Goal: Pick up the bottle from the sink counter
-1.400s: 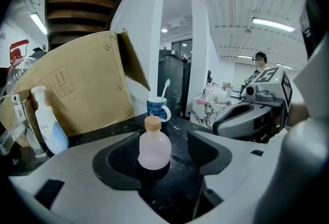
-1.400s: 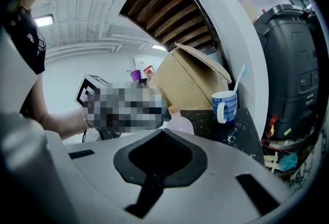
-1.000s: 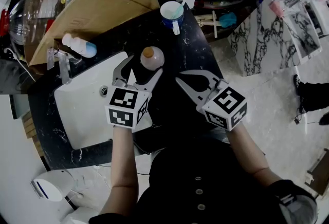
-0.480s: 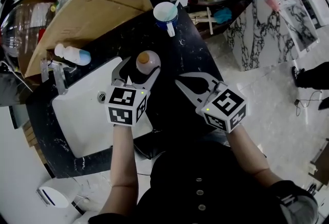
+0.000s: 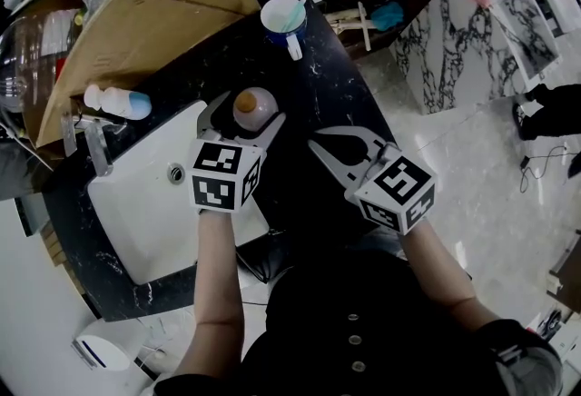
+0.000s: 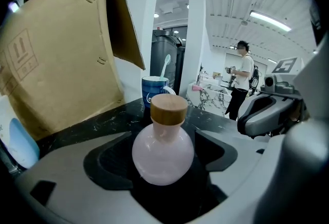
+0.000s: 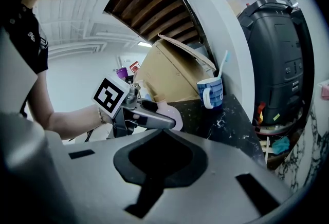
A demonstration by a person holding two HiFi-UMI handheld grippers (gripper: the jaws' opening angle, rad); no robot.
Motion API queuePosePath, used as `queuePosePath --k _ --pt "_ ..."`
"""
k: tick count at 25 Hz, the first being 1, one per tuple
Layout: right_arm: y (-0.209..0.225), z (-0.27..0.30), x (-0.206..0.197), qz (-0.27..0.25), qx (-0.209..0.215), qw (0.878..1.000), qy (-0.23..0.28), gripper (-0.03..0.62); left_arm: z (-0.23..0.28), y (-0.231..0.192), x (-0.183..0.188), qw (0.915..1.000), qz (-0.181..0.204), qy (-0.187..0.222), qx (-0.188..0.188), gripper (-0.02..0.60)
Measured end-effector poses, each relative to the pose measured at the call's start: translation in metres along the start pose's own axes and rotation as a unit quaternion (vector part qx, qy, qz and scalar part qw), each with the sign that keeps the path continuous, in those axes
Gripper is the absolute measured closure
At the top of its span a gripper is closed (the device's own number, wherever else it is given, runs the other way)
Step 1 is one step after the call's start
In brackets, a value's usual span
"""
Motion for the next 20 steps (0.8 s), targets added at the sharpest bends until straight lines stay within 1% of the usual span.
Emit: queuePosePath --k 7,14,17,20 --pt "0.004 0.0 -0.004 0.01 -0.004 1.0 -0.005 0.591 0.009 0.001 0.001 0.9997 0.019 -0.006 -0.016 0.204" --pt "0.007 0.003 -0.003 0.012 -0.002 1.0 -0.006 0.591 0.013 0.002 0.0 0.9996 0.018 -0.009 -0.021 0.202" --pt "0.008 0.003 -0.004 0.014 -0.003 1.0 -0.007 0.591 0.017 0.002 -0.001 0.9996 0.011 -0.012 -0.023 0.2" --pt "0.01 0.0 -0.008 0.018 -0.006 1.0 -0.009 0.591 0.02 0.003 -0.004 0.9996 0.012 -0.019 -0.02 0.198"
Point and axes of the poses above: the fingertips, and each gripper's own axes: z forward along the fingers, y to its right, x out of its top, the point moved 6 cm from there along -z, backward along the fingers, and after that the axes turned 14 degrees about x, right-handed, at the moved point
